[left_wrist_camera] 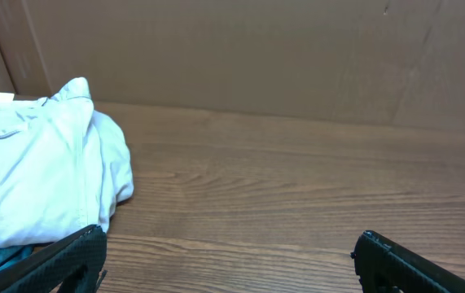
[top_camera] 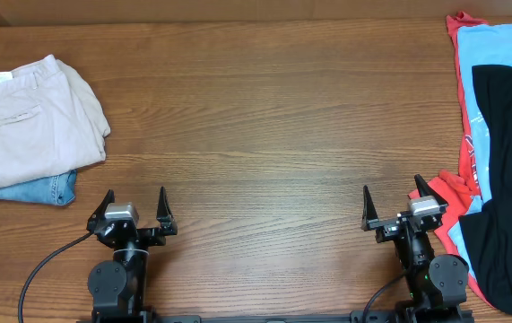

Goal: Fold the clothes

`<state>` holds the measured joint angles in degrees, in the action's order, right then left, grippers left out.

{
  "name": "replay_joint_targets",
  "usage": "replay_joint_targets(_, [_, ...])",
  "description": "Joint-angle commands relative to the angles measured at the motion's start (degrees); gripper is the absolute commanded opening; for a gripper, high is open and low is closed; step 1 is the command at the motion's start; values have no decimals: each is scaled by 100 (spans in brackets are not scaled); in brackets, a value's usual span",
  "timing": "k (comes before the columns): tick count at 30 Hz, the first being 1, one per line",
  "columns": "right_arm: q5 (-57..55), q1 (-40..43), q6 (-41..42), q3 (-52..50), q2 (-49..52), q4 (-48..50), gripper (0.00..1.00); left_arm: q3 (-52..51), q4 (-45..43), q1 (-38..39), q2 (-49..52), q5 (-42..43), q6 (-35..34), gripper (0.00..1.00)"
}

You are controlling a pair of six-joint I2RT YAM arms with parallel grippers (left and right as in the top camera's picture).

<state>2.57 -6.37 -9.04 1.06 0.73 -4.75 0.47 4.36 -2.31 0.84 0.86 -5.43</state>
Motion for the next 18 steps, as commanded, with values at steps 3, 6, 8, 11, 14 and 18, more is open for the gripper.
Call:
replay_joint_targets(3, [15, 22, 31, -61, -57, 83, 100, -15, 11, -31, -59, 20, 116, 100])
replay_joint_targets(6, [7, 24, 404, -59, -57, 155, 100, -15, 2, -31, -55, 26, -50, 100])
replay_joint_targets(8, [-61, 24, 586, -57, -57, 149, 100, -13, 11, -31, -52, 42, -295, 100])
replay_joint_targets(11, [-452, 24, 1043, -28, -55, 140, 100, 24, 37, -31, -52, 179, -365, 100])
replay_joint_targets(14, [-627, 24, 1189, 96, -26, 131, 100, 214, 243, -31, -52, 175, -428, 100])
replay_joint_targets(18, [-704, 24, 1211, 431, 229, 66, 100, 671, 647, -31, -42, 138, -424, 100])
